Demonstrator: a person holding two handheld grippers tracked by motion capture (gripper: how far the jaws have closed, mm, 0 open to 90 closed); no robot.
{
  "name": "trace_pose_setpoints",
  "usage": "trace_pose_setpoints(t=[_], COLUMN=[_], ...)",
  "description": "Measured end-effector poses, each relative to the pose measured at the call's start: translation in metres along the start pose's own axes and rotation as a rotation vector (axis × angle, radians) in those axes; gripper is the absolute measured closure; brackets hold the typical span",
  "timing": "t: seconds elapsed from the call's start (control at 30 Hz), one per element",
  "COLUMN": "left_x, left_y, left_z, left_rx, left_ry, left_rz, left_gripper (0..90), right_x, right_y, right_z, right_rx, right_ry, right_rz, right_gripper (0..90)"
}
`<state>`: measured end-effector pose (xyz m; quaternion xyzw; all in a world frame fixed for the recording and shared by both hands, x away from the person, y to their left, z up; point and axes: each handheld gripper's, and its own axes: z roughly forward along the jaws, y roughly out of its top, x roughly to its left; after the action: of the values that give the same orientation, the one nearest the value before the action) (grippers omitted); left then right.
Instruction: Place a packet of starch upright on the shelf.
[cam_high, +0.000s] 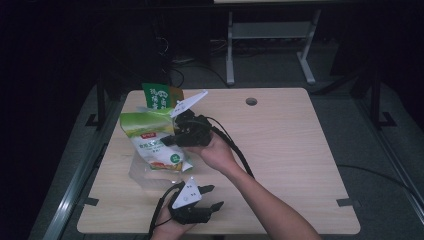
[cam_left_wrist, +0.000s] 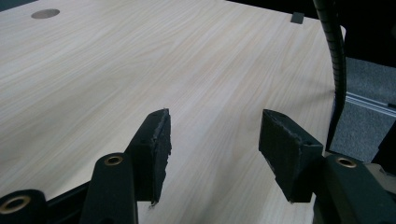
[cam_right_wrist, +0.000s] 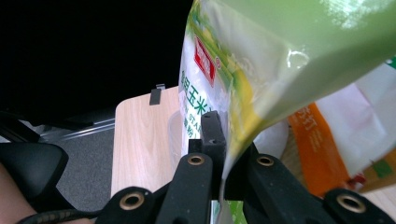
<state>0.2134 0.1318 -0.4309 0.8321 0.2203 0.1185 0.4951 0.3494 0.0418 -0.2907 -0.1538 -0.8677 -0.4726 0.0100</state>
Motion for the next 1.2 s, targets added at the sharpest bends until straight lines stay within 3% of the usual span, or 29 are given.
trace_pose_setpoints(t=[0.3,0.57,0.93,1.07,1.13,1.2], left_x=[-0.001,0.000,-0.001,-0.001,-0.001,-0.001], left_y=[-0.004,-0.006,-0.008,-0.009,-0.008,-0.008], left_z=[-0.004,-0.005,-0.007,-0.006,-0.006,-0.005], left_rx=[0.015,0.009,0.013,0.014,0.011,0.012], left_ry=[-0.001,-0.007,-0.017,-0.018,-0.017,-0.018], left_rz=[0.001,-0.017,-0.004,-0.004,-0.002,0.006], left_gripper=[42.9,42.1,41.9,41.9,41.9,41.9], right_x=[0.003,0.002,0.001,-0.002,-0.003,-0.003], right_y=[0.005,0.005,-0.016,-0.020,-0.021,-0.021], right_z=[0.024,0.051,0.081,0.078,0.075,0.071], right_rx=[0.007,0.025,0.057,0.055,0.062,0.076], right_ry=[0.015,0.060,0.077,0.066,0.058,0.051], right_rz=[0.015,0.029,0.042,0.049,0.032,0.020], right_gripper=[89.6,89.5,89.4,86.7,78.2,78.1])
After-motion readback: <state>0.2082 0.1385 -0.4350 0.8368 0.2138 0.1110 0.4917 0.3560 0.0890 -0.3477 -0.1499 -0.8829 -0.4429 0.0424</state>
